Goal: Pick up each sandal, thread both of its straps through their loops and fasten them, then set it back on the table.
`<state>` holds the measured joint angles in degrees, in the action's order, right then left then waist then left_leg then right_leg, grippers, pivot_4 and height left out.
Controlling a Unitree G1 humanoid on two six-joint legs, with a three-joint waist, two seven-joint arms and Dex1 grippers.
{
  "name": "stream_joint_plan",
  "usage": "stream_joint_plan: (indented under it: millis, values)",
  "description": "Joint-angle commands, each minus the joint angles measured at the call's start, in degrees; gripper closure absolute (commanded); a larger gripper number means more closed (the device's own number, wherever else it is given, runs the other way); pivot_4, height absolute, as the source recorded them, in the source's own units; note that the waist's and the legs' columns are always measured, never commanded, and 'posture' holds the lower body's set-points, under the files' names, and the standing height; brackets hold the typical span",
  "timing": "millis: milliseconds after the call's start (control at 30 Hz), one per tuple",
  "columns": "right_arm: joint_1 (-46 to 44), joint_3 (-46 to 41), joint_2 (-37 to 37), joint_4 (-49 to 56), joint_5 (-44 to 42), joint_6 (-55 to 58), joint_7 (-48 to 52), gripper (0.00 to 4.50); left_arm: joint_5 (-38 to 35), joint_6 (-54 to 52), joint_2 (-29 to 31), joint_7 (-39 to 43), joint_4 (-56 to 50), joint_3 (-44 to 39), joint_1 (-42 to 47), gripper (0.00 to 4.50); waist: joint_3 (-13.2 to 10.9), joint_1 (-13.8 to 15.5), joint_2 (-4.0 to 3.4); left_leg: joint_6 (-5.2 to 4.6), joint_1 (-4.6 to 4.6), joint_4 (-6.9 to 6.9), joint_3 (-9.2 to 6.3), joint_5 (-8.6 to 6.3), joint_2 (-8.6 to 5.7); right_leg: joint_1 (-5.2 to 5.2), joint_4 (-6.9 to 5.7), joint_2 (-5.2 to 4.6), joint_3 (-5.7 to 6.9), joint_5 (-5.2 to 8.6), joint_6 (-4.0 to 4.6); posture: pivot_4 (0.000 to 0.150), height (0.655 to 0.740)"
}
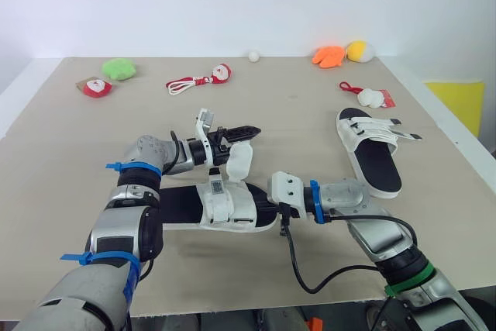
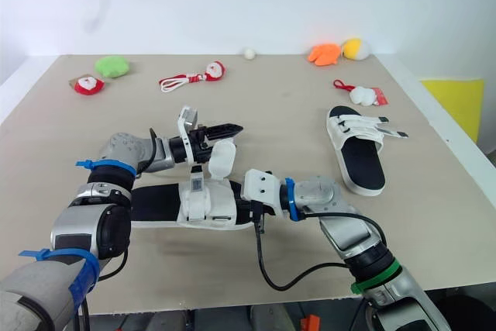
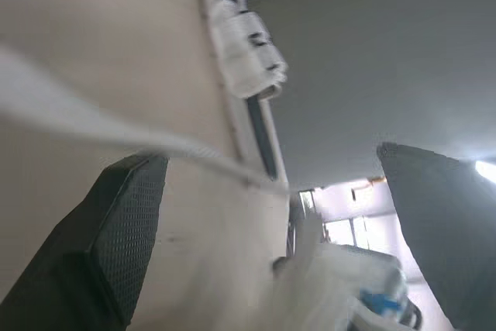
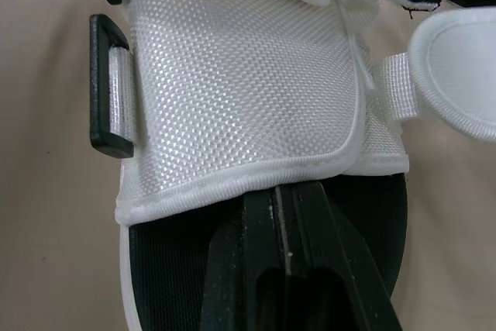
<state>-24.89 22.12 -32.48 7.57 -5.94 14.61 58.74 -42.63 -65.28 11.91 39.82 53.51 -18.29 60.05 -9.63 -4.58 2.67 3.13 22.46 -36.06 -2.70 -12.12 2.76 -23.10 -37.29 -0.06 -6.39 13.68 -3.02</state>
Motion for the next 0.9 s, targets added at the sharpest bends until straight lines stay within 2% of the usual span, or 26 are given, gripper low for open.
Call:
stream_joint_plan:
  millis: [33, 133, 300, 367, 400, 500, 567, 600, 700, 767, 833, 900]
  values:
    - [1.7, 2.0, -1.0, -3.0, 3.1, 2.5, -0.2, 4.5, -0.5, 0.4, -0.3, -1.2, 1.1, -2.8, 2.1, 0.03, 0.0, 0.0, 0.0, 0.0, 0.0, 0.0, 0.0, 0.0, 0.0, 0.0, 0.0, 0.0, 0.0, 0.0, 0.0, 0.15, 0.74]
    - [1.7, 2.0, -1.1, -3.0, 3.1, 2.5, -0.1, 4.5, -0.2, 1.1, -0.3, -1.4, 1.8, -3.8, 2.6, 0.92, 0.0, 0.0, 0.0, 0.02, 0.0, 0.0, 0.0, 0.01, -0.01, 0.0, 0.0, 0.0, 0.0, 0.0, 0.0, 0.15, 0.74]
    - [1.7, 2.0, -1.1, -3.1, 3.2, 2.4, -0.1, 4.5, -0.1, 2.3, -0.2, -2.2, 3.2, -5.2, 3.3, 3.32, 0.0, 0.0, 0.0, 0.02, 0.0, 0.0, 0.0, 0.01, -0.01, 0.0, 0.0, 0.0, 0.0, 0.0, 0.0, 0.15, 0.74]
    - [1.6, 2.0, -1.1, -3.1, 3.1, 2.4, 0.0, 4.5, 0.1, 2.7, -0.1, -2.2, 3.6, -5.4, 3.4, 4.09, 0.0, 0.0, 0.0, 0.03, 0.0, 0.0, 0.0, 0.01, -0.01, 0.0, 0.0, 0.0, 0.0, 0.0, 0.0, 0.15, 0.74]
    - [1.6, 2.0, -1.1, -3.1, 3.1, 2.4, 0.0, 4.5, 0.3, 3.0, -0.1, -2.1, 3.7, -5.5, 3.5, 4.33, 0.0, 0.0, 0.0, 0.03, 0.0, 0.0, 0.0, 0.01, -0.01, 0.0, 0.0, 0.0, 0.0, 0.0, 0.0, 0.15, 0.74]
    - [1.5, 2.0, -1.1, -3.3, 3.2, 2.3, 0.0, 4.5, 0.7, 4.4, 0.1, -1.5, 3.9, -5.4, 3.6, 4.33, 0.0, 0.0, 0.0, 0.03, 0.0, 0.01, 0.0, 0.01, -0.01, 0.0, 0.0, 0.0, 0.0, 0.0, 0.0, 0.15, 0.74]
    - [1.4, 2.0, -1.1, -3.4, 3.2, 2.3, 0.0, 4.5, 2.3, 6.9, 0.6, 2.4, 1.3, -2.7, 3.0, 4.33, 0.0, 0.0, 0.0, 0.03, 0.0, 0.01, 0.0, 0.01, -0.01, 0.0, 0.0, 0.0, 0.0, 0.0, 0.0, 0.15, 0.74]
    - [1.4, 2.0, -1.1, -3.3, 3.2, 2.3, 0.0, 4.5, 6.1, 14.0, 1.2, 8.2, -5.0, 2.8, 0.5, 4.33, 0.0, 0.0, 0.0, 0.05, 0.0, 0.01, 0.0, 0.03, -0.01, 0.0, 0.0, 0.0, 0.0, 0.0, 0.0, 0.15, 0.74]
    - [1.4, 2.1, -1.3, -3.3, 3.2, 2.2, 0.2, 4.5, 10.1, 22.9, 3.8, 21.8, -22.1, 13.7, -5.3, 4.33, -0.1, -0.2, -0.07, 0.29, -0.01, 0.18, 0.03, 0.15, 0.0, -0.01, 0.01, -0.03, -0.03, -0.03, 0.04, 0.15, 0.74]
    - [1.3, 2.1, -1.3, -3.4, 3.3, 2.2, 0.3, 4.5, 10.3, 25.3, 5.6, 26.2, -28.8, 16.2, -7.5, 4.33, 0.0, 0.0, -0.07, 0.47, 0.0, 0.34, 0.02, 0.25, 0.0, -0.06, 0.02, -0.03, -0.03, -0.04, 0.07, 0.15, 0.74]
    - [1.4, 2.0, -1.4, -3.3, 3.3, 2.2, 0.3, 4.5, 11.4, 30.5, 6.8, 27.9, -34.2, 17.1, -9.5, 4.33, 0.0, 0.1, -0.09, 0.47, -0.01, 0.34, 0.01, 0.26, 0.0, -0.06, 0.02, -0.02, -0.03, -0.04, 0.07, 0.15, 0.74]
    - [1.6, 2.0, -1.5, -3.1, 3.3, 2.4, 0.3, 4.5, 9.9, 31.2, 7.3, 27.8, -39.1, 16.1, -11.0, 4.33, 0.0, 0.1, -0.08, 0.46, -0.02, 0.32, 0.04, 0.26, 0.0, -0.05, 0.02, -0.03, -0.04, -0.04, 0.08, 0.15, 0.74]
